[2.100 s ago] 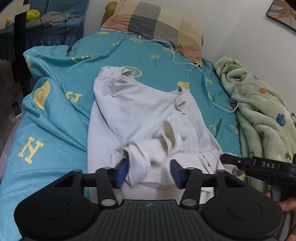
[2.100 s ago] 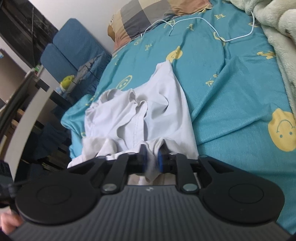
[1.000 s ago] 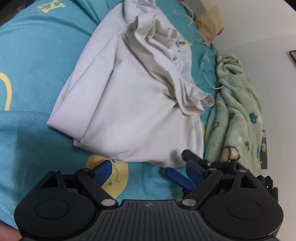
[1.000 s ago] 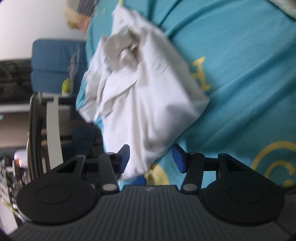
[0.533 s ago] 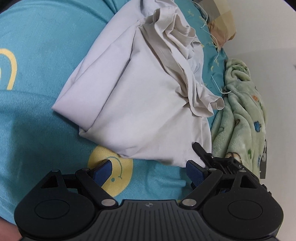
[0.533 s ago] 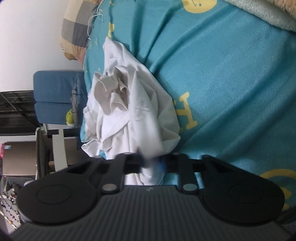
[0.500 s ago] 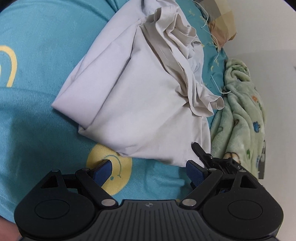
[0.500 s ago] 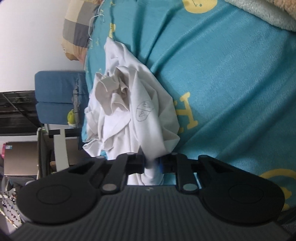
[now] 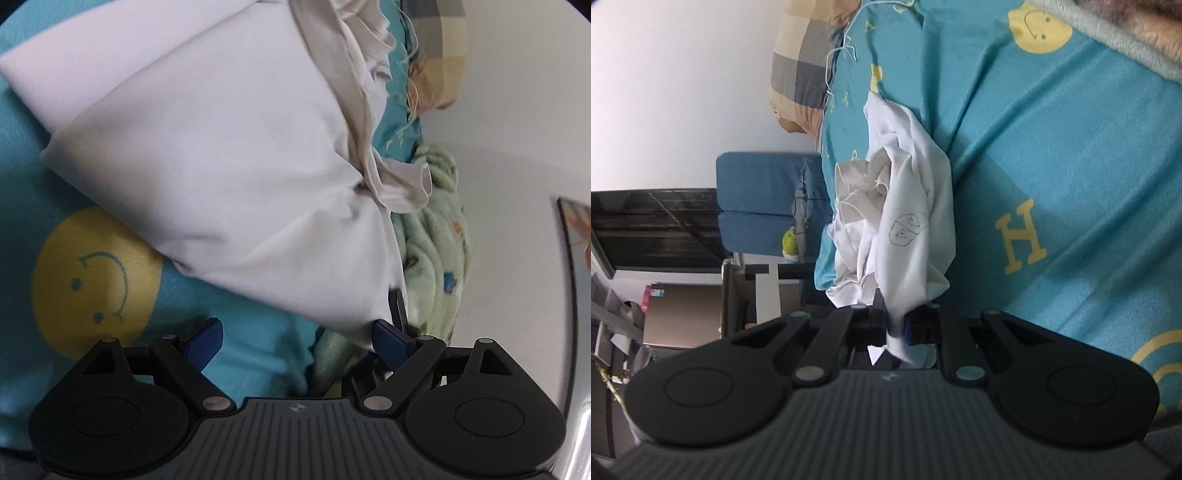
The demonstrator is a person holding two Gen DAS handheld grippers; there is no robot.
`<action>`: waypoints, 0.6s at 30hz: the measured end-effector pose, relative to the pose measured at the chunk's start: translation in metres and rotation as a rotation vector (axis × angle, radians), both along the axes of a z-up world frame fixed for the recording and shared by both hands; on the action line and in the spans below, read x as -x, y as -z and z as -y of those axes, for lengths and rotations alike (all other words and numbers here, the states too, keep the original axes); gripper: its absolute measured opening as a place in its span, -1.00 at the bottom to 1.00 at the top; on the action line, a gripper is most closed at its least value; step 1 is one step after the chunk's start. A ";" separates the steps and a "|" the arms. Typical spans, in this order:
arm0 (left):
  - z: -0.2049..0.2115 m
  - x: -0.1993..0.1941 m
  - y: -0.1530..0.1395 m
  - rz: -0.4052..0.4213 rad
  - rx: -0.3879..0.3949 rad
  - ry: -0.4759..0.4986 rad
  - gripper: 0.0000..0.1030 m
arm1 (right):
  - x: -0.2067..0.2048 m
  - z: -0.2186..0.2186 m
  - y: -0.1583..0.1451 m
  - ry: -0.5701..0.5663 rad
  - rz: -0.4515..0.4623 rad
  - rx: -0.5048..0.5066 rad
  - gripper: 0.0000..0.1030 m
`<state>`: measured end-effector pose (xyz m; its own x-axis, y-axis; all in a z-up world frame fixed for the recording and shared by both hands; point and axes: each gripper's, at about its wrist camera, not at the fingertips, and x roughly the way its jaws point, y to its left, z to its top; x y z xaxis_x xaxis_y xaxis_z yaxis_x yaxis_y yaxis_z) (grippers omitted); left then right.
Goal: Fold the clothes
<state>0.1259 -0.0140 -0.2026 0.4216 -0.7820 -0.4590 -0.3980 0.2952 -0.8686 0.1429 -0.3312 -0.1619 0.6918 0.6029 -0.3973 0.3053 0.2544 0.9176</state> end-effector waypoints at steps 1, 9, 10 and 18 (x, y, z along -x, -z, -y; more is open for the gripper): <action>-0.002 -0.001 0.003 0.001 0.017 -0.034 0.74 | 0.000 0.001 0.000 0.004 -0.002 -0.002 -0.79; -0.040 0.001 0.004 0.037 -0.038 -0.252 0.70 | -0.001 -0.001 -0.006 0.014 0.016 0.002 -0.79; -0.043 0.001 0.004 0.034 -0.068 -0.269 0.66 | 0.000 0.001 -0.007 0.015 0.019 0.006 -0.79; -0.045 0.003 -0.002 0.095 -0.069 -0.328 0.33 | 0.006 0.009 -0.007 0.022 0.024 0.018 -0.79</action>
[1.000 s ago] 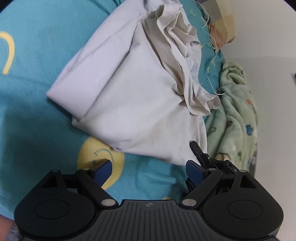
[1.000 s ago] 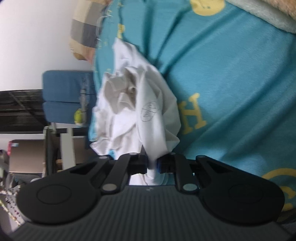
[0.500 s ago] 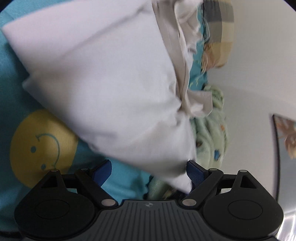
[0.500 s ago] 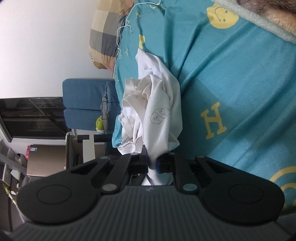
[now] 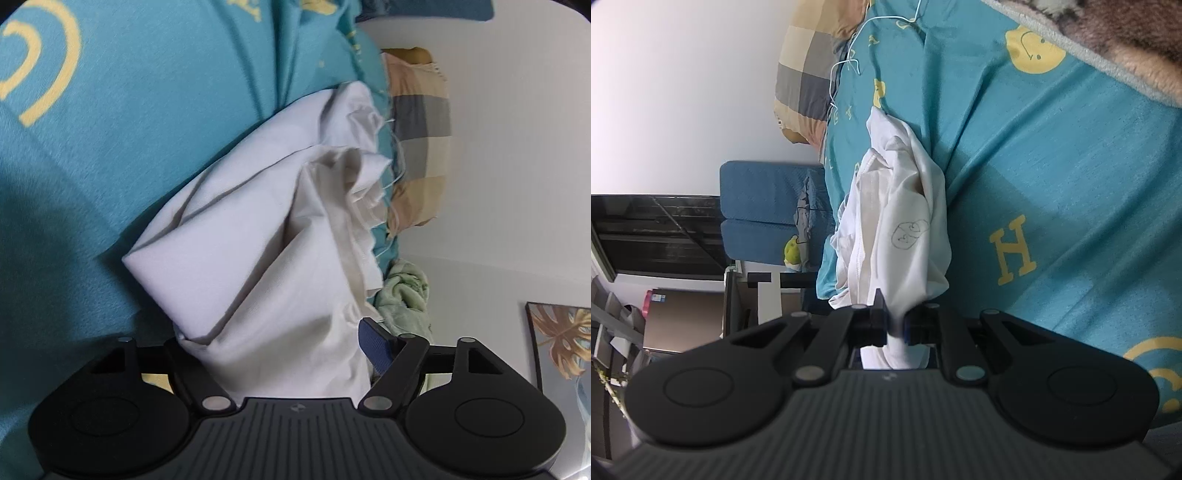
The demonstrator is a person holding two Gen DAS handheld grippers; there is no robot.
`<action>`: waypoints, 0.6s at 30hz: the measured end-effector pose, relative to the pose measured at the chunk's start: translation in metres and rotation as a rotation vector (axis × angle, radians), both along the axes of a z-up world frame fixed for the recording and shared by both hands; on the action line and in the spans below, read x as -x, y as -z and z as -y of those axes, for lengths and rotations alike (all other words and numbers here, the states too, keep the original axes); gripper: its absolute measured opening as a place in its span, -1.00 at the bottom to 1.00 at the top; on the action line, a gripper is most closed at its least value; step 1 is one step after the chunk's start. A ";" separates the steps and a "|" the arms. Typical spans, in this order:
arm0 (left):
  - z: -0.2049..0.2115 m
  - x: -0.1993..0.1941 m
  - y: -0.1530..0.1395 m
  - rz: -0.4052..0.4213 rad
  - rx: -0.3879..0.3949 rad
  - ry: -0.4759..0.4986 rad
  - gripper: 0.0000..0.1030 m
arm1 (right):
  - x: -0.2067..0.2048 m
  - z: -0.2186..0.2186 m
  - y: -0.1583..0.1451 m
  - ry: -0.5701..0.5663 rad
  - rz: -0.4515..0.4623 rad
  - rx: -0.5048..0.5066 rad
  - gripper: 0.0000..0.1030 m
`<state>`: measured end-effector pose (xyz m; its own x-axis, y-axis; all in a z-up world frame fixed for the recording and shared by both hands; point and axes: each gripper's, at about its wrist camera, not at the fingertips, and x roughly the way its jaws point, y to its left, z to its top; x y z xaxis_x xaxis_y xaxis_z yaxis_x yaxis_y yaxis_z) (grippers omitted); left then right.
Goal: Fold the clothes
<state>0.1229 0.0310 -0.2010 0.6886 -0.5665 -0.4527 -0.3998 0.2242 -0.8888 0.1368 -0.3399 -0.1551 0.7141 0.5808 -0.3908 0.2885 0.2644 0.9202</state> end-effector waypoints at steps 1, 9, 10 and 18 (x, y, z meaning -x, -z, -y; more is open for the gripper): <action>0.001 0.000 -0.002 0.007 -0.014 0.000 0.28 | 0.001 0.001 0.000 -0.001 0.002 0.005 -0.79; 0.002 -0.017 -0.030 0.038 -0.195 0.078 -0.70 | 0.005 0.002 -0.003 -0.010 0.013 0.057 -0.79; -0.002 -0.017 -0.036 0.047 -0.211 0.091 -0.71 | 0.005 0.002 -0.003 -0.007 0.017 0.057 -0.79; -0.006 -0.017 -0.071 0.073 -0.238 0.128 -0.82 | 0.010 0.001 -0.022 -0.013 0.036 0.076 -0.79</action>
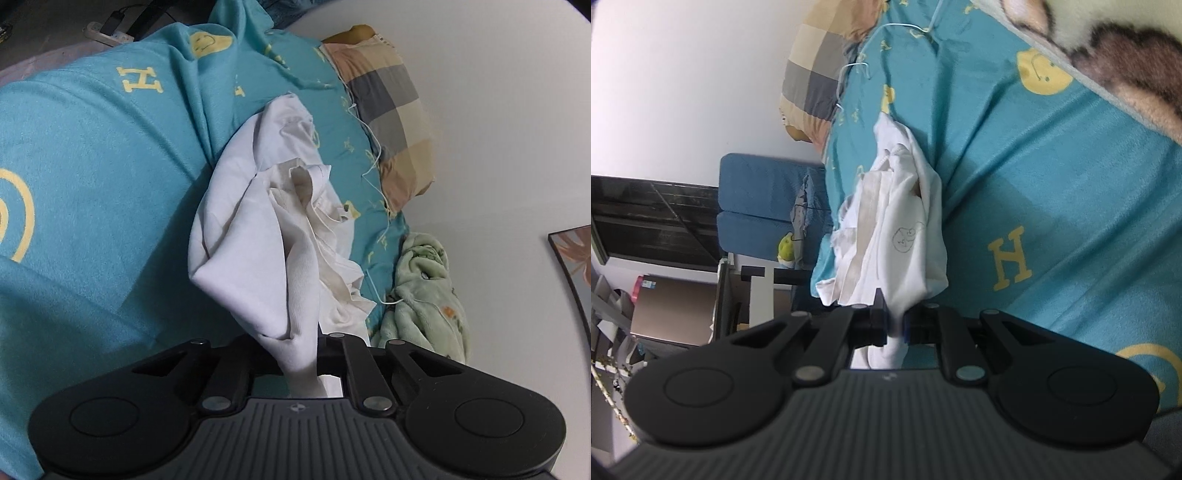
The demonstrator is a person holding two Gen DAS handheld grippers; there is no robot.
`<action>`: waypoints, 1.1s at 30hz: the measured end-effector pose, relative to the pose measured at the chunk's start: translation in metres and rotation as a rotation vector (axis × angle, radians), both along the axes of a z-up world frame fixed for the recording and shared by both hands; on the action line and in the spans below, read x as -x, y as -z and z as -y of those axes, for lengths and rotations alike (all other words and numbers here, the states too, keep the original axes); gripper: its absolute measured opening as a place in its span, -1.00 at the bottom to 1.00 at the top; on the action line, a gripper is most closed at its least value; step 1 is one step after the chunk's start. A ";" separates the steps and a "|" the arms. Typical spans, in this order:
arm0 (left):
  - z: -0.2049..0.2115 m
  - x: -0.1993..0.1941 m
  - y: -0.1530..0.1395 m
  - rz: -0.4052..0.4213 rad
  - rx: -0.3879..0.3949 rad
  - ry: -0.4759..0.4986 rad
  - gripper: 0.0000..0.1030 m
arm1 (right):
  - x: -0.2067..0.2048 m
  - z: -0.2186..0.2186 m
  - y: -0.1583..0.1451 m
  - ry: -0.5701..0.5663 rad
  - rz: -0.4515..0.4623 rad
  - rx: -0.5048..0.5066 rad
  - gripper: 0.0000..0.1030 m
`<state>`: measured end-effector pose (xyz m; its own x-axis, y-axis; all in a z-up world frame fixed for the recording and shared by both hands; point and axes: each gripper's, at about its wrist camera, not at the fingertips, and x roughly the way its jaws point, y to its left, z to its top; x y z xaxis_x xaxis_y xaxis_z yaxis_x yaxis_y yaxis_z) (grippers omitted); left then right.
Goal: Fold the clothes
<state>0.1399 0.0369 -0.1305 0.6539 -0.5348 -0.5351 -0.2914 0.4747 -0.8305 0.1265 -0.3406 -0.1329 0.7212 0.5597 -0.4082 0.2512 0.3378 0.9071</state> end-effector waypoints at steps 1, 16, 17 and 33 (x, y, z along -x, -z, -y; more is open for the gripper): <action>-0.004 0.002 -0.005 0.005 0.008 0.007 -0.82 | 0.004 0.000 -0.005 0.001 0.011 0.002 -0.79; -0.041 0.118 -0.081 0.021 0.031 0.107 -0.82 | 0.112 -0.018 -0.072 0.044 0.089 0.082 -0.79; -0.045 0.130 -0.084 0.027 0.034 0.106 -0.82 | 0.119 -0.019 -0.074 0.047 0.090 0.080 -0.79; -0.044 0.119 -0.097 0.060 0.045 0.066 -0.78 | 0.102 -0.008 -0.065 0.099 0.032 0.006 -0.79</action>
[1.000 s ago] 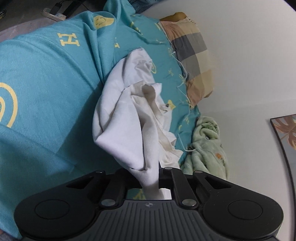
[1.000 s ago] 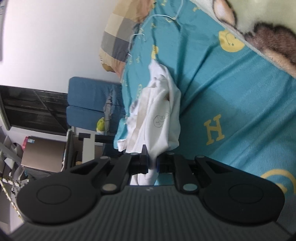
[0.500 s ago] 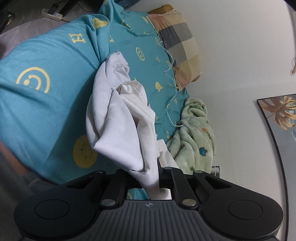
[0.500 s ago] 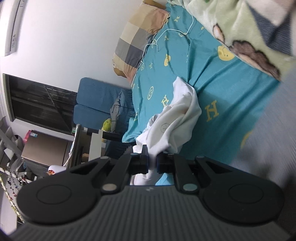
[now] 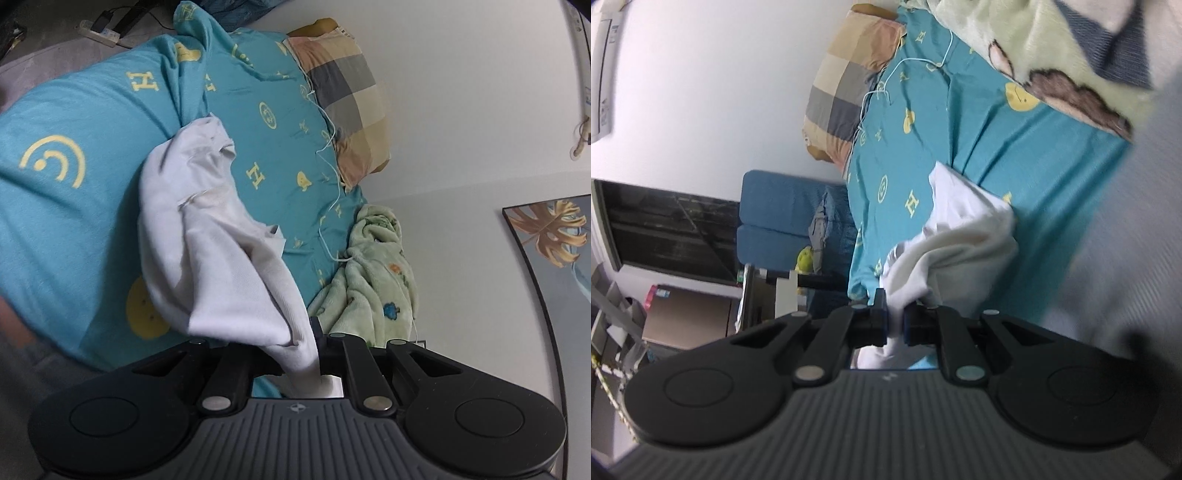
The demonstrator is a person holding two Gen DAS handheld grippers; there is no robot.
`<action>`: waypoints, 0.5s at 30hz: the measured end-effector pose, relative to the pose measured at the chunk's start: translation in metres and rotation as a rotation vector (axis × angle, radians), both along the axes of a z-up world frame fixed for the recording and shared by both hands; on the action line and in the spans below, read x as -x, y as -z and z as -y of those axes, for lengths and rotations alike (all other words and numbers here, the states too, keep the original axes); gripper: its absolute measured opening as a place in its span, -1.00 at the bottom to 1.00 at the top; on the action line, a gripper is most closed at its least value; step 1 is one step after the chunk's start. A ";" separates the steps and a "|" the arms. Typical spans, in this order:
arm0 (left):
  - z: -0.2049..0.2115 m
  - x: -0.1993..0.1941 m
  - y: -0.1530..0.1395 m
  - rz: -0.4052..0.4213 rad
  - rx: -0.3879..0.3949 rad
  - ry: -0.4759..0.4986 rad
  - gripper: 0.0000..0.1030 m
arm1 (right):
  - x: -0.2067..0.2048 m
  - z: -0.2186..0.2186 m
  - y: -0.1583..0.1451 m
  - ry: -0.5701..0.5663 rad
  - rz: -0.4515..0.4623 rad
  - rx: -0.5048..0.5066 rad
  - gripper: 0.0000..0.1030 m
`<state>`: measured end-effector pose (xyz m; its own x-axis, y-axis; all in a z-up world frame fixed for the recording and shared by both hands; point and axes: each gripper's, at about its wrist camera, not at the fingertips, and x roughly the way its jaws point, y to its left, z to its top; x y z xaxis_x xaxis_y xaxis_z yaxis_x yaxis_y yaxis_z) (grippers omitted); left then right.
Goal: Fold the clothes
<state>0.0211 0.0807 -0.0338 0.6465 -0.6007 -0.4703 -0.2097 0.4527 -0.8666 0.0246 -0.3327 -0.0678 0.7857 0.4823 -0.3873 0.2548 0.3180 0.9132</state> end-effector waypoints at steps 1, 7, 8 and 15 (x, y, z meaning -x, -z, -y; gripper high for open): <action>0.001 -0.008 -0.001 0.002 -0.006 -0.004 -0.78 | -0.011 0.000 0.001 0.003 -0.003 0.000 -0.79; 0.005 -0.076 0.004 -0.005 -0.026 -0.026 -0.77 | -0.088 -0.005 0.004 0.006 -0.028 0.028 -0.79; 0.006 -0.089 0.006 -0.010 -0.029 -0.027 -0.77 | -0.102 -0.006 0.006 0.007 -0.035 0.037 -0.79; 0.014 -0.191 0.035 -0.029 -0.097 -0.014 -0.77 | -0.196 -0.011 0.033 0.021 -0.091 0.050 -0.79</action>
